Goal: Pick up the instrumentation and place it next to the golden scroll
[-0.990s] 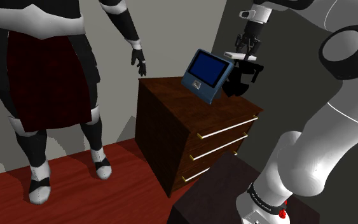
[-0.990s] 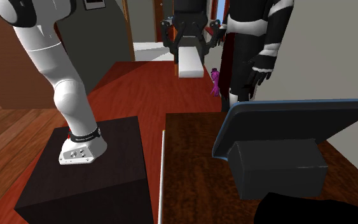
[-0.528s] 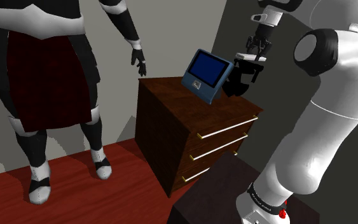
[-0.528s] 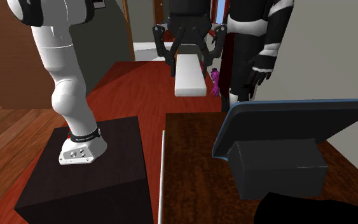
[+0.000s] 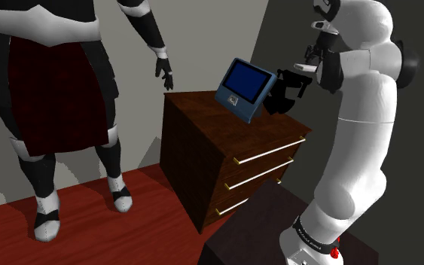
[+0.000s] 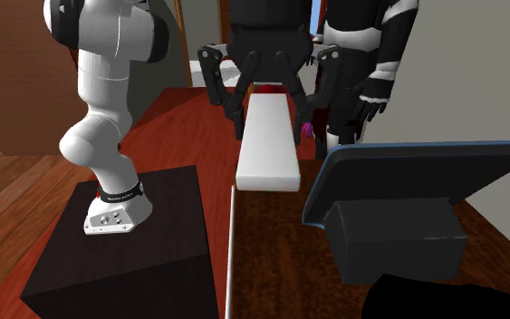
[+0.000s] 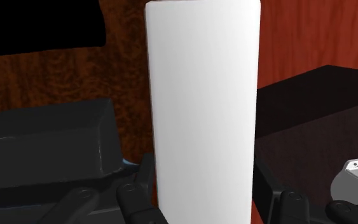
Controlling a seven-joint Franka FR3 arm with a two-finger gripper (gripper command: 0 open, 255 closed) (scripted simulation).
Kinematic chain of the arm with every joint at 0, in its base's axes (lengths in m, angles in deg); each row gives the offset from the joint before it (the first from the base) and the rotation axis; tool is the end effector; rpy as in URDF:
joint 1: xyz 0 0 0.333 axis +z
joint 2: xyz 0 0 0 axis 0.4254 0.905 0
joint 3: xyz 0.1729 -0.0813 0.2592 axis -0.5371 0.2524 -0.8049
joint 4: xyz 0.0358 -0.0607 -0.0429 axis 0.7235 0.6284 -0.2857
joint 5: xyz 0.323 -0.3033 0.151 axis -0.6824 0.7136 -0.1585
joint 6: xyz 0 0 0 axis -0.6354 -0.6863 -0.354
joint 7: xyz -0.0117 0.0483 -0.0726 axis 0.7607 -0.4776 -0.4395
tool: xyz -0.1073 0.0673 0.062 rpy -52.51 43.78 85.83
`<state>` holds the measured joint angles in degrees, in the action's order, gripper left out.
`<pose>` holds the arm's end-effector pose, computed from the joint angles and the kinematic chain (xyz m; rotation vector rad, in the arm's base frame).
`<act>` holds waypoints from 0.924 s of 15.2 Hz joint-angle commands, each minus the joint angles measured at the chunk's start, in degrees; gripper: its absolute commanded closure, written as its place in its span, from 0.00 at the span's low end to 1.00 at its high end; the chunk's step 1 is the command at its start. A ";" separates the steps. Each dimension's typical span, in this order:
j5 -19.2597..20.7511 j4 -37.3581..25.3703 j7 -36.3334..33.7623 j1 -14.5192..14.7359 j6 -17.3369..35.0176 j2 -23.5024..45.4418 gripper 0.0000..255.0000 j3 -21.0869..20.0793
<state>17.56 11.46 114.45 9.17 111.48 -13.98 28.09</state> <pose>0.3820 -0.5582 0.6847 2.6154 1.7083 0.0156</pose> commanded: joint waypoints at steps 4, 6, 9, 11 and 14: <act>-8.79 -16.09 4.21 -16.57 -6.05 10.41 1.00 -3.79; -6.87 -9.82 4.86 -12.61 -2.57 8.32 1.00 -2.39; -4.76 -2.83 5.28 -8.42 1.68 6.06 1.00 -1.15; -3.67 1.00 5.41 -6.24 4.17 4.88 1.00 -0.57; -2.36 5.96 5.49 -3.57 7.58 3.42 1.00 0.11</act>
<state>14.71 15.63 119.88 4.65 117.80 -10.01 27.93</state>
